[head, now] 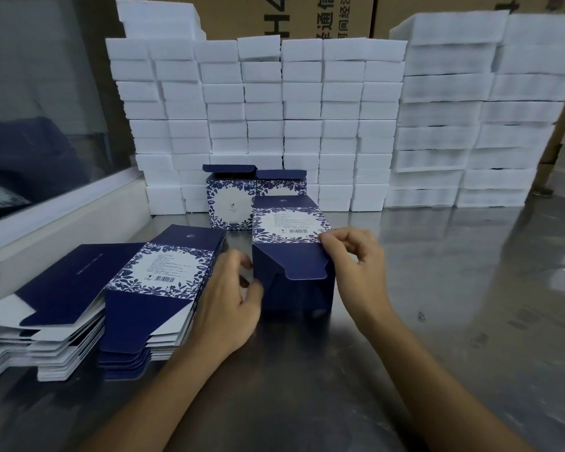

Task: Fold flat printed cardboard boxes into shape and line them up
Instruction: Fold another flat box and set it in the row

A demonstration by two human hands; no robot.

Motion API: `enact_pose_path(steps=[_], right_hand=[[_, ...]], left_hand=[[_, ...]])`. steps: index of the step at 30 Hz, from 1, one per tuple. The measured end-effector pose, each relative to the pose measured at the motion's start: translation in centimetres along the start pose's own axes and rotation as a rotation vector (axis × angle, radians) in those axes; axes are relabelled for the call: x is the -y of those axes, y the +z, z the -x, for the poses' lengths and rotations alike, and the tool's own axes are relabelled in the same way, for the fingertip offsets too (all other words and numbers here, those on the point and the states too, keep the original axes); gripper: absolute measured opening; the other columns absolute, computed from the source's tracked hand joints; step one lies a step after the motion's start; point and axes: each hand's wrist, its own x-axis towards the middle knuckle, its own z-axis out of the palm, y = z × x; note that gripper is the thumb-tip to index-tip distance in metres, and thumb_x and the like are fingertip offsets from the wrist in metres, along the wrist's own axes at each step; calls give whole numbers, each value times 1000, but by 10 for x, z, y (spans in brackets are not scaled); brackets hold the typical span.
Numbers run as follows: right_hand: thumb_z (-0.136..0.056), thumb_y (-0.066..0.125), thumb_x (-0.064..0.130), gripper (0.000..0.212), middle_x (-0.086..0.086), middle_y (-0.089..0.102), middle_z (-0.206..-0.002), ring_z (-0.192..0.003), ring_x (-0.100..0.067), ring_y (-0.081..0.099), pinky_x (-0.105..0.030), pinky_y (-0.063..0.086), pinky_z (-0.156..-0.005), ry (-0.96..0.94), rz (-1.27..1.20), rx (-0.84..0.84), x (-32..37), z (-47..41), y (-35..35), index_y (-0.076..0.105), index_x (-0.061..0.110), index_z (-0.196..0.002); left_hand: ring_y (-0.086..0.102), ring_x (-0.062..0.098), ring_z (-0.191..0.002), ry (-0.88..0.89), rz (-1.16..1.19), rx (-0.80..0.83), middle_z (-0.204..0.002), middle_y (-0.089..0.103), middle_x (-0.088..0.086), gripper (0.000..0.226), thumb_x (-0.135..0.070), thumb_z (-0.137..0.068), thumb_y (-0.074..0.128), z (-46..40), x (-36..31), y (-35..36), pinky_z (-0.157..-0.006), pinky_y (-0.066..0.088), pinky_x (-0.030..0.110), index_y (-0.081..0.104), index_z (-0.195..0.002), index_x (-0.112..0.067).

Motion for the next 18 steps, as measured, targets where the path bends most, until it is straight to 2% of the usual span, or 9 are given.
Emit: enact_pose_path(steps=[1,2,4,6,9,11,13,16,18], right_hand=[[-93,65,15,12,1,56,-108,-94,-2,59,-7,44,-69,-18,15,8,-1,1,0,69,20,-84],[-94,64,12,15,3,55,-109,-95,-1,58,-8,45,-67,-42,38,20,-1,1,0,68,23,-85],[-95,62,11,18,6,53,-109,-96,1,57,-13,48,-66,-105,105,46,-1,3,1,66,27,-88],[-95,62,12,14,6,51,-109,-97,-1,56,-15,46,-68,-204,215,50,-2,5,2,66,25,-93],[-90,66,19,10,0,53,-115,-104,-9,53,-17,43,-84,-413,413,22,-3,9,5,69,16,-100],[-88,69,24,17,-5,55,-120,-110,-20,52,-31,43,-93,-494,511,37,-2,13,10,71,17,-103],[-89,69,28,19,-5,56,-123,-114,-25,53,-42,43,-93,-518,578,44,2,19,18,73,21,-106],[-92,66,32,18,1,57,-124,-117,-19,53,-45,40,-95,-546,641,49,5,26,27,72,30,-109],[-93,66,31,18,2,59,-123,-117,-18,53,-46,39,-95,-582,656,53,5,29,29,72,32,-109]], left_hand=[[56,10,-95,21,47,-49,-108,55,-7,12,-21,-98,48,0,-3,-1,-80,44,21,51,-110,-23],[53,5,-106,49,72,-92,-120,53,-9,26,-27,-101,40,-1,-5,-2,-87,39,11,49,-125,-22],[44,-3,-118,107,64,-112,-131,48,-12,39,-31,-102,33,-2,-9,-4,-94,27,0,46,-138,-20],[44,0,-121,146,47,-84,-133,49,-9,41,-31,-102,35,-2,-11,-5,-95,28,2,49,-138,-19],[53,9,-110,159,51,-104,-127,53,-3,39,-31,-99,41,-3,-10,-4,-85,42,11,56,-132,-18],[58,14,-101,176,59,-148,-119,54,-1,35,-29,-98,47,-3,-10,-4,-79,50,23,60,-127,-17],[60,16,-93,206,39,-196,-113,55,0,30,-26,-97,51,-2,-13,-3,-72,52,31,63,-122,-14],[57,11,-87,252,14,-252,-104,56,1,26,-26,-98,51,0,-17,-1,-73,46,21,66,-115,-13],[57,10,-84,257,15,-273,-100,57,1,24,-25,-98,52,0,-18,-1,-71,44,19,68,-112,-13]])
